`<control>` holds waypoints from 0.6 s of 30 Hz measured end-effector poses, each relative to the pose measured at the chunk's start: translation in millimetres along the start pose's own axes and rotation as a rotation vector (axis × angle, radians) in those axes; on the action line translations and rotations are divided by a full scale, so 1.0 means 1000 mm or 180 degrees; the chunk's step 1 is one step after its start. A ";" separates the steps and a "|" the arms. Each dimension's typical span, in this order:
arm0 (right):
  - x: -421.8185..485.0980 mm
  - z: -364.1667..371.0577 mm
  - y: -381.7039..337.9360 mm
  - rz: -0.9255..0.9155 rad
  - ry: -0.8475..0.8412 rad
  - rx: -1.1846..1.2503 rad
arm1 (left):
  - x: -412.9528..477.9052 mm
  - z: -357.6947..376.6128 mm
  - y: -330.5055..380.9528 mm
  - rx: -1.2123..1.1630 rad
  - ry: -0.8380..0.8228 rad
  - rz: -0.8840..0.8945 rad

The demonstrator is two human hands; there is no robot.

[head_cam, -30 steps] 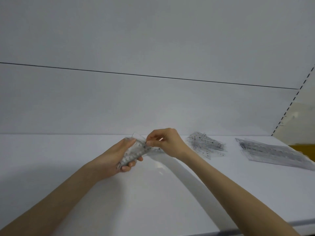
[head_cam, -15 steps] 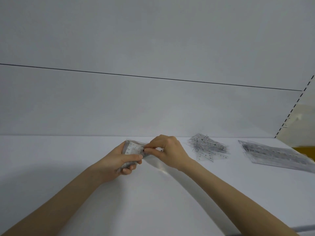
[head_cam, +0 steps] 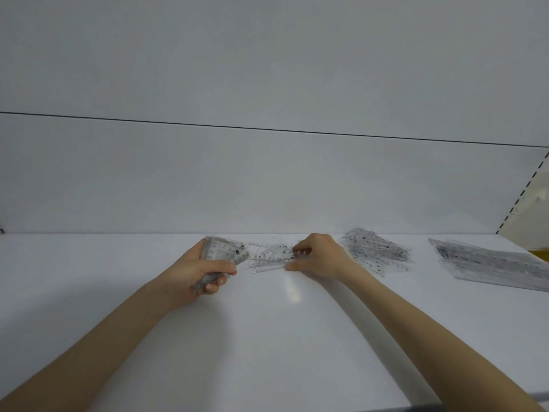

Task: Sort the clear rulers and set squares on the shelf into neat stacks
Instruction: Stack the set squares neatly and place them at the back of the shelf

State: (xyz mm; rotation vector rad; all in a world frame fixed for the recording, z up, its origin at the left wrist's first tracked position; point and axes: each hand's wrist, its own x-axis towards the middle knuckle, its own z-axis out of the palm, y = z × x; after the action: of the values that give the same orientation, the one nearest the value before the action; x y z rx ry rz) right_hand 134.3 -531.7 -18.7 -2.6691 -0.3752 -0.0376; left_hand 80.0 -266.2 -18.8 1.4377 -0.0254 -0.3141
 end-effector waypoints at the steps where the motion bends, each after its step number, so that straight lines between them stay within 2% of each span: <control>1: 0.001 0.000 0.000 0.0025 0.0051 0.0047 | 0.000 -0.001 0.000 -0.0003 0.0008 -0.0002; 7: 0.000 0.002 0.004 0.0077 0.0314 0.0195 | -0.004 -0.008 -0.002 0.0019 0.0076 -0.0010; 10: -0.002 -0.001 0.009 0.0001 0.0394 0.0663 | -0.005 -0.009 -0.001 -0.0009 0.0133 -0.0025; 14: -0.012 -0.016 0.007 -0.0300 0.0200 0.1619 | -0.005 -0.005 0.000 0.0011 0.0160 -0.0028; 18: -0.023 -0.028 -0.020 -0.0723 -0.0261 0.2016 | -0.003 0.010 0.002 -0.0108 0.0110 -0.0186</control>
State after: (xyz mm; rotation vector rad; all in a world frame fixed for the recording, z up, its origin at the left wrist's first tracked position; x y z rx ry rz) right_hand 107.8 -532.4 13.4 -1.9997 -0.6013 0.1053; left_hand 75.3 -274.5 -14.8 1.4117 0.0500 -0.3361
